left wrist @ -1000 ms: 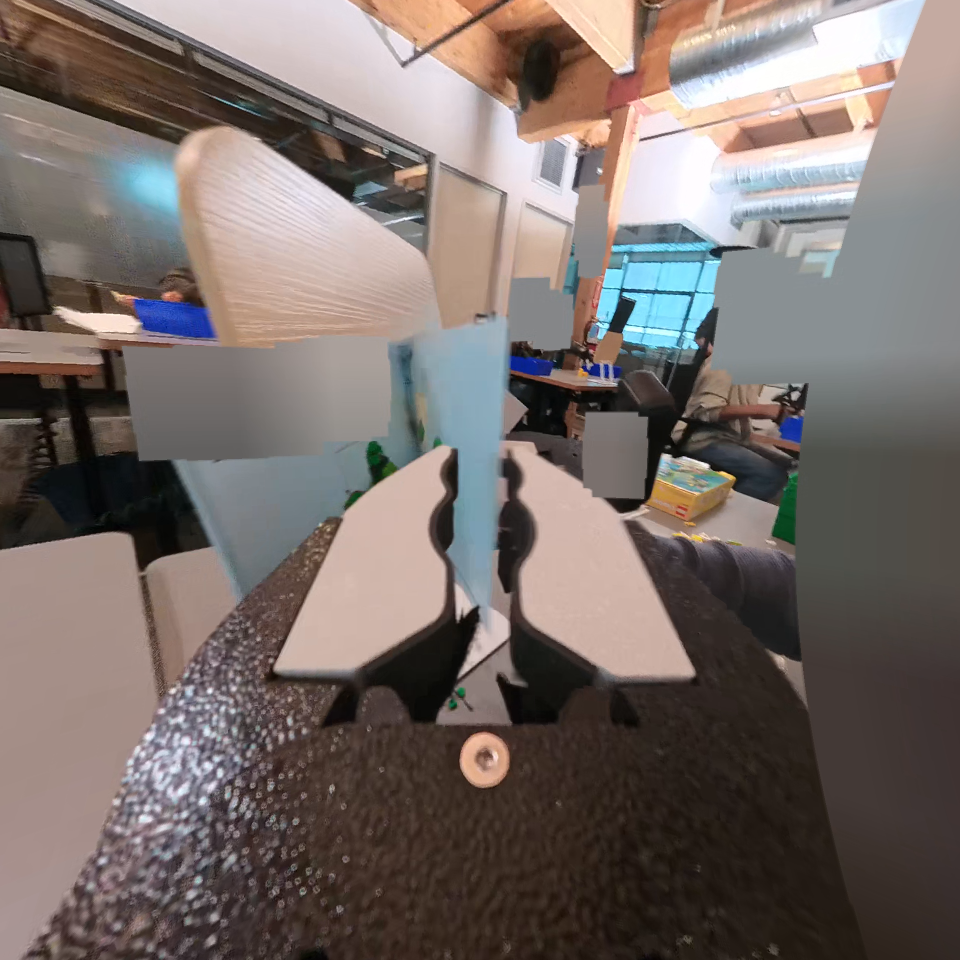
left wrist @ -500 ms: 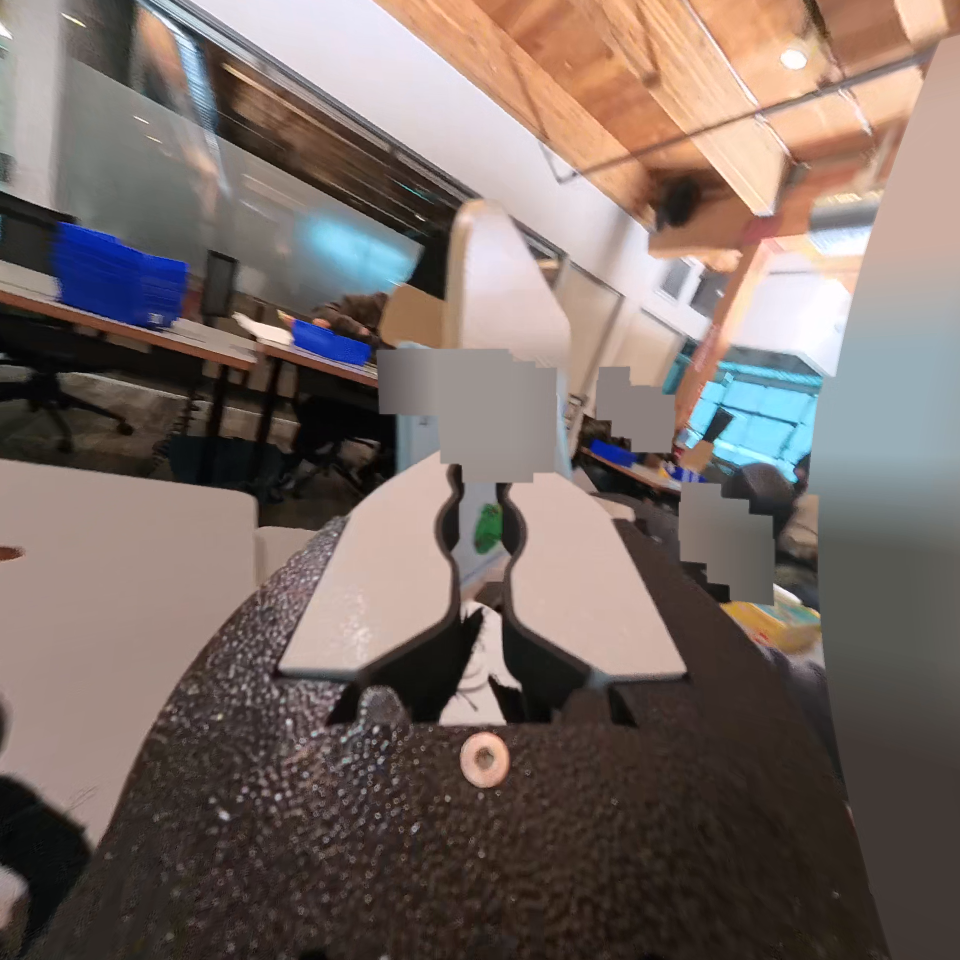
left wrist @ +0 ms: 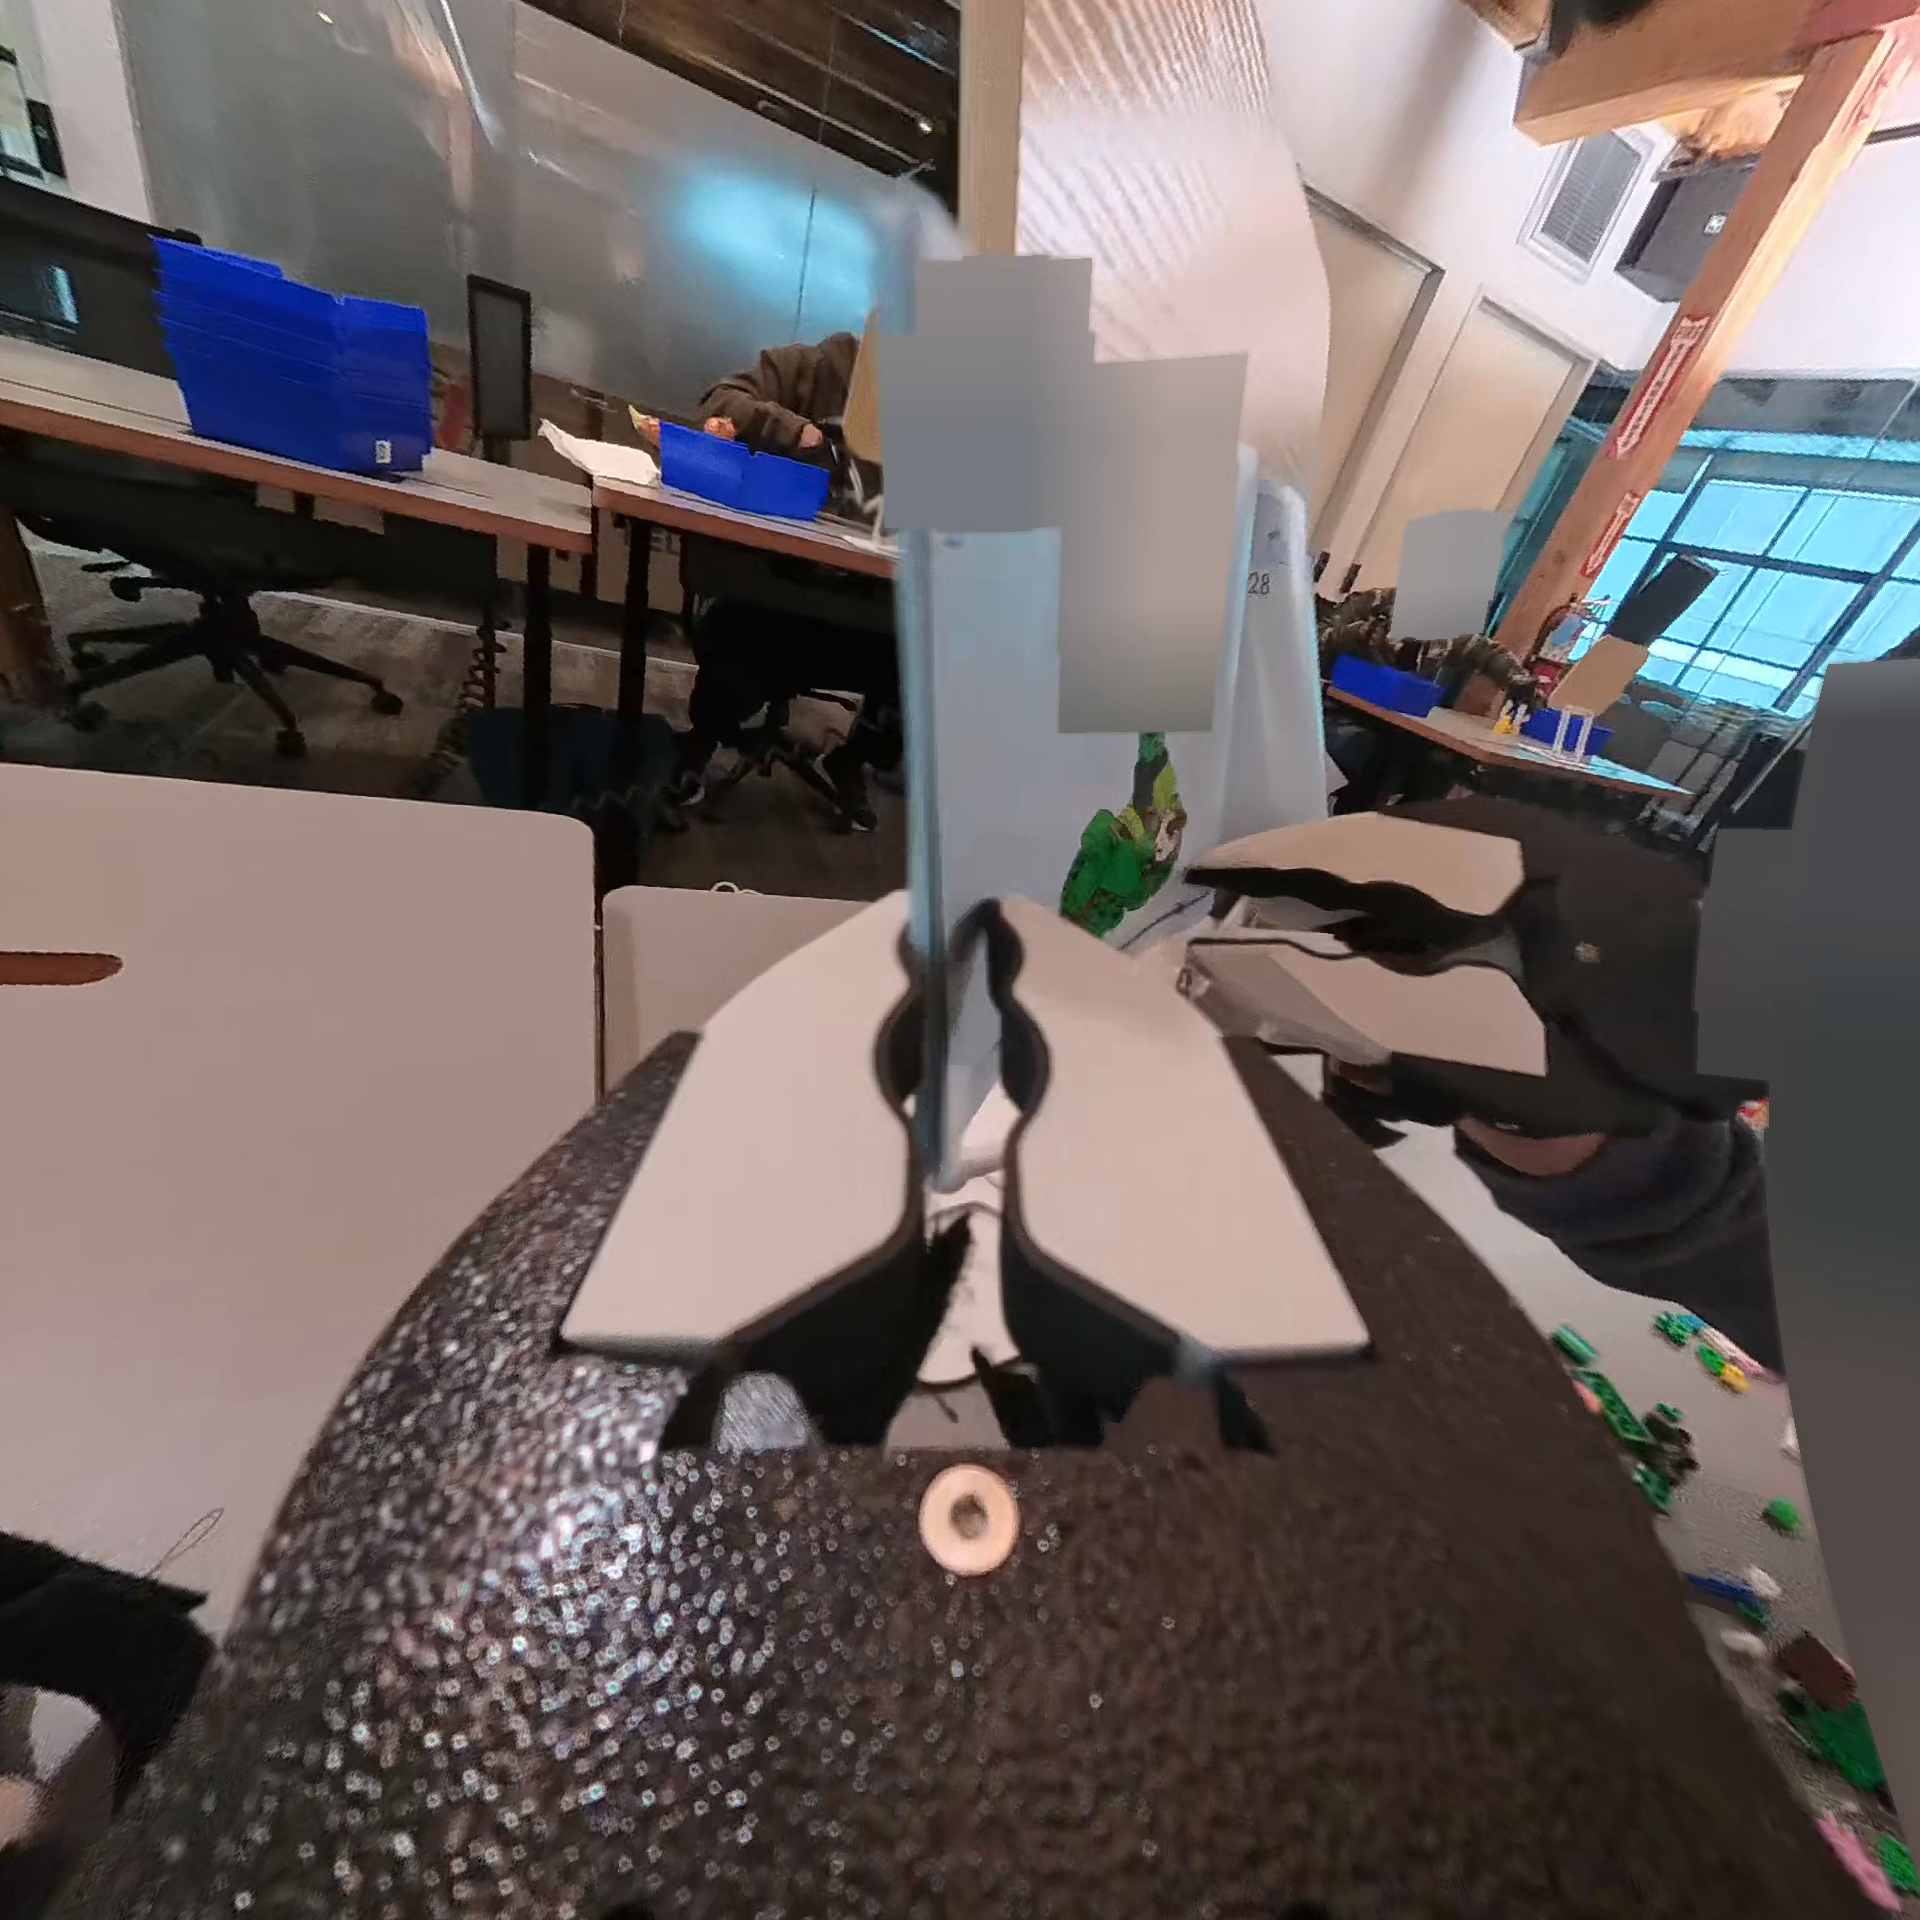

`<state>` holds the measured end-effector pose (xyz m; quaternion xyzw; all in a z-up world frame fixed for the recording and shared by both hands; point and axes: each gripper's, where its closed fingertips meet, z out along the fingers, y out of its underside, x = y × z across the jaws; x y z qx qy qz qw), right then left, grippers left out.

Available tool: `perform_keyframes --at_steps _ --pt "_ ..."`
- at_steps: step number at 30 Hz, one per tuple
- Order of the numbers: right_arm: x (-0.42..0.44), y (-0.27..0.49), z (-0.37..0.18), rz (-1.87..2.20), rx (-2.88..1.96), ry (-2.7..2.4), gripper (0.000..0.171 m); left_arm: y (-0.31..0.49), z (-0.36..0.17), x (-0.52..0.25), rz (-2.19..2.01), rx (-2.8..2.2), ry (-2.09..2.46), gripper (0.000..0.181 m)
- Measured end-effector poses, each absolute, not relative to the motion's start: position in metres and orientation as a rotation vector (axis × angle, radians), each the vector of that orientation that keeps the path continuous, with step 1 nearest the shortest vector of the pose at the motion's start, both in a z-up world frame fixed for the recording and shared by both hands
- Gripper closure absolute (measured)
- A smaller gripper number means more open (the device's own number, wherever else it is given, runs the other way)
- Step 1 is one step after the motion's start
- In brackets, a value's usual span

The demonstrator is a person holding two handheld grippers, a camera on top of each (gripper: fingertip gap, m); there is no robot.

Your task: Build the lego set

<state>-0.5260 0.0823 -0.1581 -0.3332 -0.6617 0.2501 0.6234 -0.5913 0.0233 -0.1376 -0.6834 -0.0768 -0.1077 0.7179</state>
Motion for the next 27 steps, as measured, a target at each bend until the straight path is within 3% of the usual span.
perform_keyframes --at_steps 2,12,16,17,18,27 --pt "-0.526 0.069 -0.154 0.547 -0.656 -1.525 0.144 0.025 -0.137 -0.589 -0.236 -1.496 -0.157 0.181" --pt "-0.553 0.018 -0.193 0.02 -0.157 -1.705 0.144 0.024 -0.136 -0.587 -0.265 -1.501 -0.144 0.181" --pt "-0.567 0.03 -0.199 -0.176 -0.16 -1.702 0.152 0.023 -0.137 -0.588 -0.281 -1.498 -0.148 0.181" --pt "-0.568 0.03 -0.195 -0.19 -0.153 -1.669 0.168 0.023 -0.137 -0.588 -0.282 -1.499 -0.149 0.181" --pt "-0.569 0.028 -0.191 -0.181 -0.15 -1.645 0.17 0.023 -0.137 -0.588 -0.282 -1.5 -0.15 0.181" --pt "-0.565 0.02 -0.174 0.119 -0.215 -1.513 0.169 0.024 -0.137 -0.59 -0.289 -1.504 -0.169 0.181"
